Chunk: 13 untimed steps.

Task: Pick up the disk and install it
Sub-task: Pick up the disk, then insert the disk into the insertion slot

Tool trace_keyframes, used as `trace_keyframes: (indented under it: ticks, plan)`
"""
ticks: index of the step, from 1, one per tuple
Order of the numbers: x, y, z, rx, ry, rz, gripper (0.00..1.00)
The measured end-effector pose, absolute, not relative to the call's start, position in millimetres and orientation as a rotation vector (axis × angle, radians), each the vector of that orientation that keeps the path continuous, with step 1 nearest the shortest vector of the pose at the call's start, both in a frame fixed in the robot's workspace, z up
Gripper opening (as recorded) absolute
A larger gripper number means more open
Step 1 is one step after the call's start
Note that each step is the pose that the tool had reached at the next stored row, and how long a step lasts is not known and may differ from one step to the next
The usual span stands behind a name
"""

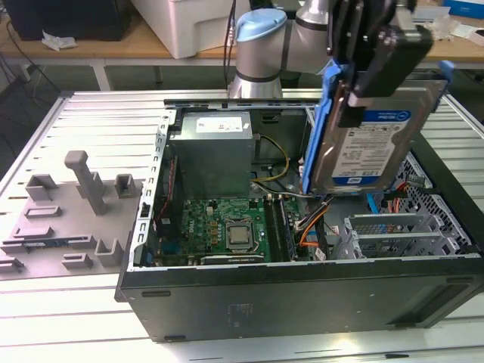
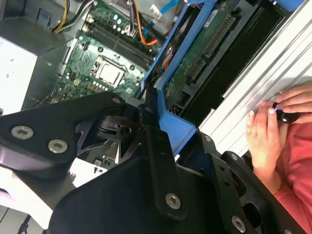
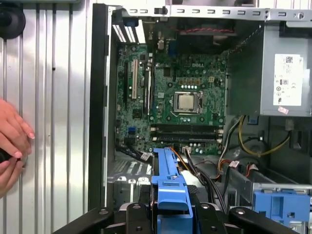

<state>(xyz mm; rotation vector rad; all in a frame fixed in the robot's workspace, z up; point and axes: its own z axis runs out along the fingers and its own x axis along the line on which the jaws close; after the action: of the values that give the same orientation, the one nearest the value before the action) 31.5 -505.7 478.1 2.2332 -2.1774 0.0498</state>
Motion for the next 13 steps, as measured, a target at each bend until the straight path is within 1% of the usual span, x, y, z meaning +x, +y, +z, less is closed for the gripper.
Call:
trace_keyframes:
  ticks: [2, 13]
  plan:
    - [43.7, -507.5, 478.0, 2.232, -2.176, 0.046, 0.37]
    - [44.2, -507.6, 478.1, 2.232, -2.176, 0.046, 0.37]
